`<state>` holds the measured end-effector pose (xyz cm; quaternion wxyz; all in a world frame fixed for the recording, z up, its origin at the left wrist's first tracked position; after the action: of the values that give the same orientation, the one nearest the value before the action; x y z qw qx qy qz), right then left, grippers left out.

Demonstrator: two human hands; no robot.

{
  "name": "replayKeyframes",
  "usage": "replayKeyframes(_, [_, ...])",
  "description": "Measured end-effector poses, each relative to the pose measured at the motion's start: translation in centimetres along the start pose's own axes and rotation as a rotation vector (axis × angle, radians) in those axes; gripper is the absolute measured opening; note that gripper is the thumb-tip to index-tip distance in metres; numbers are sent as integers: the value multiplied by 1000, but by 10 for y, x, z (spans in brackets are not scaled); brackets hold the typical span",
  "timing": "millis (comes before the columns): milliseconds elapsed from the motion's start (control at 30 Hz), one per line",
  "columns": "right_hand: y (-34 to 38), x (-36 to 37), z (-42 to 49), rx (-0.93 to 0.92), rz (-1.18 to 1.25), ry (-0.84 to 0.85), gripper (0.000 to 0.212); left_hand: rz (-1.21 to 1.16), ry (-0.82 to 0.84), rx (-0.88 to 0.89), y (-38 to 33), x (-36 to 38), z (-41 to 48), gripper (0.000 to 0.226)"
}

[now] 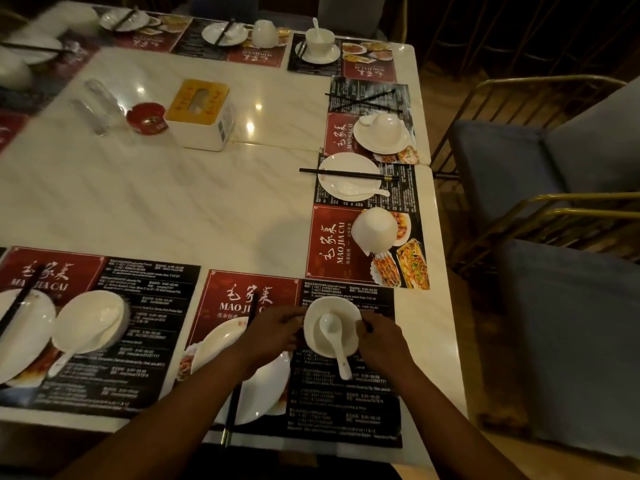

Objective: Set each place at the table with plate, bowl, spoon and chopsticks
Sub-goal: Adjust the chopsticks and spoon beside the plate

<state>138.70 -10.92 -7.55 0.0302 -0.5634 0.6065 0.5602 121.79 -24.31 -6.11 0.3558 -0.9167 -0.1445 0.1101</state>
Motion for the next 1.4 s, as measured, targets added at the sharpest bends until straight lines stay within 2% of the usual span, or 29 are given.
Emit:
replayKeyframes(267, [2,9,-15,16,-48,-22,27,20,48,-32,23,4,-11,39])
replayKeyframes(533, [-4,2,-21,23,-51,-70,27,2,113,-33,18,21,-15,45])
replayKeyframes(900, [-12,3,-35,46,-24,-71,28,71,103,-34,25,25,-13,54])
replayKeyframes(1067, [-15,0,-47,126,89,-66,31,68,81,-45,29,25,-10,44])
replayKeyframes(1133, [-21,2,-56,198,134,-7,33,77,55,-36,29,24,-8,39])
replayKeyframes(1233, [-26,14,-71,266,317,101,47,101,31,-26,23,25,-7,38])
replayKeyframes(1400, [-22,28,-86,323,570,112,58,132,20,1,16,28,-6,39])
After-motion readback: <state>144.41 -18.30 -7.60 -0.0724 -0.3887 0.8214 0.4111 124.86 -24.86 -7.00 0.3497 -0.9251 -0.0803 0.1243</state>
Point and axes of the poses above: each hand's wrist, its own z-axis towards the middle knuckle, its own x-axis out of the palm, y = z × x, the point moved 7 cm from there along z, towards the middle knuckle, and after that the axes turned 8 degrees about -x, right-handed, at the moved point
